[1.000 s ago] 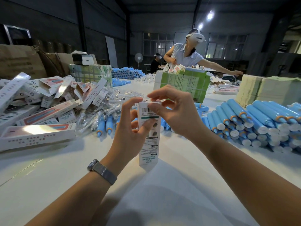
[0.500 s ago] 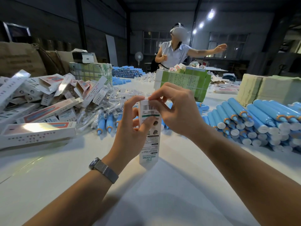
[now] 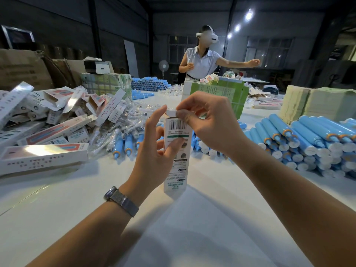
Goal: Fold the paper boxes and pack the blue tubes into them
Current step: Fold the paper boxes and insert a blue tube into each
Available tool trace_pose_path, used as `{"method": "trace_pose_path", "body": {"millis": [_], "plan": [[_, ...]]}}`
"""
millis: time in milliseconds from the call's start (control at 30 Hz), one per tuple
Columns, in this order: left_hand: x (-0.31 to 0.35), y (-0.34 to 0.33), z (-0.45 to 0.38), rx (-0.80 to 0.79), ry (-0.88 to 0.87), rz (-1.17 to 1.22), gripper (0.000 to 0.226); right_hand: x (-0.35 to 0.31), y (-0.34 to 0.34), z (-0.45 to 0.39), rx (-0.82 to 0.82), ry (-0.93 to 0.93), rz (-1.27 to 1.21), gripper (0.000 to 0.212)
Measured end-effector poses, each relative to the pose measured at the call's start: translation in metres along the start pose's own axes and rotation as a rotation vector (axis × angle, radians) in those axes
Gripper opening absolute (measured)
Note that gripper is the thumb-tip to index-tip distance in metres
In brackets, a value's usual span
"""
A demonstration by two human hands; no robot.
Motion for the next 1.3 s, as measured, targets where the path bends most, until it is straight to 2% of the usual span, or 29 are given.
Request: {"method": "trace_pose_path", "body": {"millis": [333, 533, 667, 900, 1067, 1300], "plan": [[-0.003, 0.000, 0.001, -0.007, -0.030, -0.030, 0.062, -0.003, 0.010, -0.008, -0.143, 0.010, 0.070, 0.007], [-0.006, 0.003, 0.001, 0.005, -0.042, -0.038, 0.056, 0.006, 0.004, -0.005, -0.140, -0.017, -0.088, 0.007], [-0.007, 0.003, -0.001, 0.025, -0.032, -0.019, 0.056, 0.019, 0.007, -0.001, -0.200, -0.053, -0.277, 0.023], [-0.006, 0.004, 0.001, 0.030, -0.018, -0.018, 0.053, 0.027, 0.000, 0.004, -0.154, -0.029, -0.407, 0.021], [-0.007, 0.005, 0.003, 0.020, -0.023, -0.065, 0.057, 0.027, 0.002, 0.003, -0.177, -0.019, -0.386, 0.019], [-0.008, 0.005, -0.001, 0.001, -0.036, -0.076, 0.044, 0.021, 0.002, 0.004, -0.170, 0.006, -0.258, 0.014]]}}
Point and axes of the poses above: each hand's wrist, its own z-axis away from the middle knuckle, its own y-axis out of the back of the hand, x = y × z, the point moved 3 cm from there along -z, towards the middle knuckle, and after that the axes turned 9 degrees about -y, right-handed, at the moved point
